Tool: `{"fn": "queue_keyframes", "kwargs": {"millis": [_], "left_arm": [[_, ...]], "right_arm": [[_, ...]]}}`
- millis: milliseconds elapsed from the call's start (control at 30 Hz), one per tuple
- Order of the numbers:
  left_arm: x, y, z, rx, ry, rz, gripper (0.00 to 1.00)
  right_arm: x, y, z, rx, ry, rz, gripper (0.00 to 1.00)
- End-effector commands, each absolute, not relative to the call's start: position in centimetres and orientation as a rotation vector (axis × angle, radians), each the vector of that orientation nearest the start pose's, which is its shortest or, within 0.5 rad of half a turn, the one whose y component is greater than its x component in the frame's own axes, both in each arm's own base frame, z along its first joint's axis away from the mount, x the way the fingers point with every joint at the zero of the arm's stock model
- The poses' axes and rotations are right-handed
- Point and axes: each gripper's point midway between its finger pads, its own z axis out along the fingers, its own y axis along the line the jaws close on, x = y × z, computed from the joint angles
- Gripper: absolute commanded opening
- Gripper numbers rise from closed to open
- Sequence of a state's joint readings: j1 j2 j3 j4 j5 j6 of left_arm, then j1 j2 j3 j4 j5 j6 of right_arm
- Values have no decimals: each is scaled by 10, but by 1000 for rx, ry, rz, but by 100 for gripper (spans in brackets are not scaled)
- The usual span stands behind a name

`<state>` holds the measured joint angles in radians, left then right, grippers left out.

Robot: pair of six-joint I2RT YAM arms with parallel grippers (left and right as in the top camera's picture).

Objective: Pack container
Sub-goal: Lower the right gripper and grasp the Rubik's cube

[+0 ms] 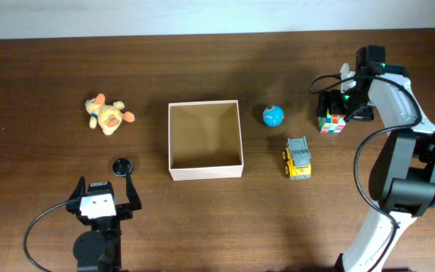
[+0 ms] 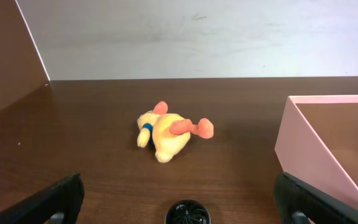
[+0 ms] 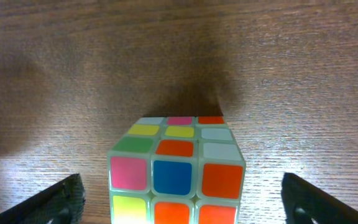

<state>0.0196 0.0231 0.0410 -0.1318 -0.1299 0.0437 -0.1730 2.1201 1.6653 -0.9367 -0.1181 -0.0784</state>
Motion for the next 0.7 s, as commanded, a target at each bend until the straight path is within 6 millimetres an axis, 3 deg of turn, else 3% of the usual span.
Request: {"fn": "queue_keyframes", "kwargs": {"millis": [0, 300, 667], "left_arm": [[243, 25, 155, -75, 1684, 144, 99], [243, 25, 155, -75, 1684, 144, 99], [243, 25, 155, -75, 1684, 144, 99]], "right_arm": [[448, -51, 41, 124, 2944, 157, 93], [447, -52, 39, 112, 2949, 146, 90], [441, -52, 32, -35, 2962, 135, 91]]}}
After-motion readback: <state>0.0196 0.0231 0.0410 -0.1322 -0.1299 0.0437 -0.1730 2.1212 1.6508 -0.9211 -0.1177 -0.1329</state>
